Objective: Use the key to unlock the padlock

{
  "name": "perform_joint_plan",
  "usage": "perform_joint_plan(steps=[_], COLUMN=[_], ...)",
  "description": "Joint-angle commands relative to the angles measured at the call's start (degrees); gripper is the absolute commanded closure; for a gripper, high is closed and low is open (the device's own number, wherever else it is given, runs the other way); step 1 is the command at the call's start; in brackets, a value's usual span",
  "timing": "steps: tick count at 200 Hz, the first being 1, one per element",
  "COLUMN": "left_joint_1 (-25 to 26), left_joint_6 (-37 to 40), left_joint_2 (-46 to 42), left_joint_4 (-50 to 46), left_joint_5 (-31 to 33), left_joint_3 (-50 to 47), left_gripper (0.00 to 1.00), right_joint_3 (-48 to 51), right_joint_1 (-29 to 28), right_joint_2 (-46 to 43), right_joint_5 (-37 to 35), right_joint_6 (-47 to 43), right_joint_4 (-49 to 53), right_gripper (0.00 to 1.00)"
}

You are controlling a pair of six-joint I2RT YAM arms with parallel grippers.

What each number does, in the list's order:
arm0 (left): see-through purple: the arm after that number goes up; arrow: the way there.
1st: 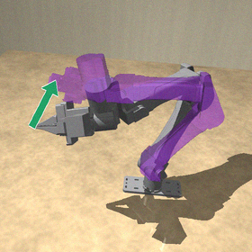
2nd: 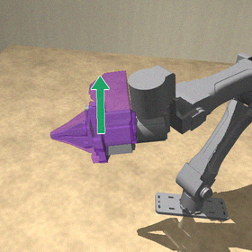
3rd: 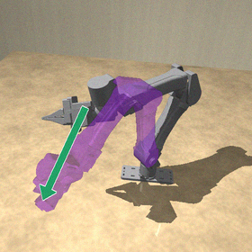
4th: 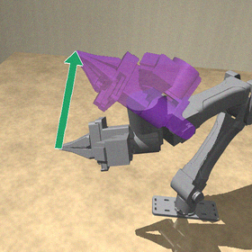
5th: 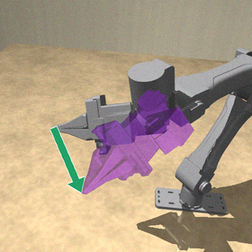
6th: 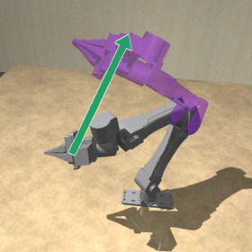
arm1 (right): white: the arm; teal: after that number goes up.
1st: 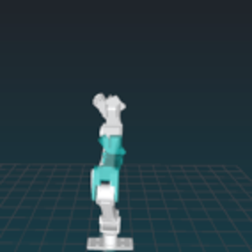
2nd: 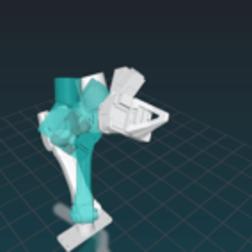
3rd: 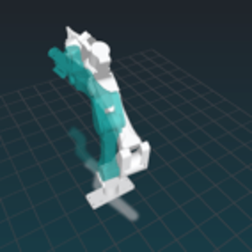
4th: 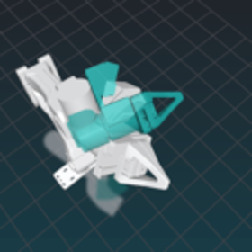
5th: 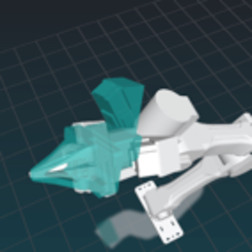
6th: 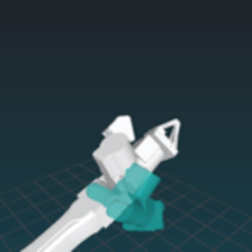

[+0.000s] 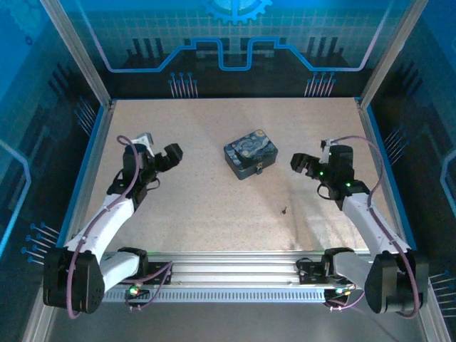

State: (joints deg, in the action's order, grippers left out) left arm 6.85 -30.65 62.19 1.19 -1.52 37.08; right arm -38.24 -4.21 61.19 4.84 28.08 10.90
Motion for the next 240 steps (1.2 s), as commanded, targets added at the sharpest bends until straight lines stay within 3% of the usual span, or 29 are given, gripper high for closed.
perform_joint_plan(steps=[1,47,98,124,174,240], left_joint_1=[4.43,13.17,21.31,24.65,26.34,27.68], left_joint_6=[-8.05,-13.17,-17.39,-17.58,-17.34,-18.24], left_joint_2=[-1.67,-0.75,4.61,6.42,7.38,7.25], left_joint_4=[-5.61,-2.83,2.78,5.86,8.83,9.48], left_joint_5=[-5.53,-4.28,-5.35,-4.01,-2.35,-2.17], left_joint_3=[-1.14,-4.10,-3.73,-4.07,-5.76,-7.09], left_gripper=[0.01,0.01,0.01,0.01,0.01,0.01], right_joint_3=[1.74,6.80,9.47,9.32,8.88,6.03], right_joint_1=[-4.53,-13.93,-19.76,-22.34,-24.21,-27.04], right_joint_2=[-2.47,-4.38,-1.11,1.74,5.76,12.19], right_joint_5=[1.40,-4.81,-5.60,-6.90,-11.42,-15.23], right_joint_6=[6.87,9.36,10.10,9.83,9.28,10.00], right_joint_4=[12.00,16.89,16.40,16.27,14.53,13.85], right_gripper=[0.02,0.15,0.36,0.41,0.45,0.59])
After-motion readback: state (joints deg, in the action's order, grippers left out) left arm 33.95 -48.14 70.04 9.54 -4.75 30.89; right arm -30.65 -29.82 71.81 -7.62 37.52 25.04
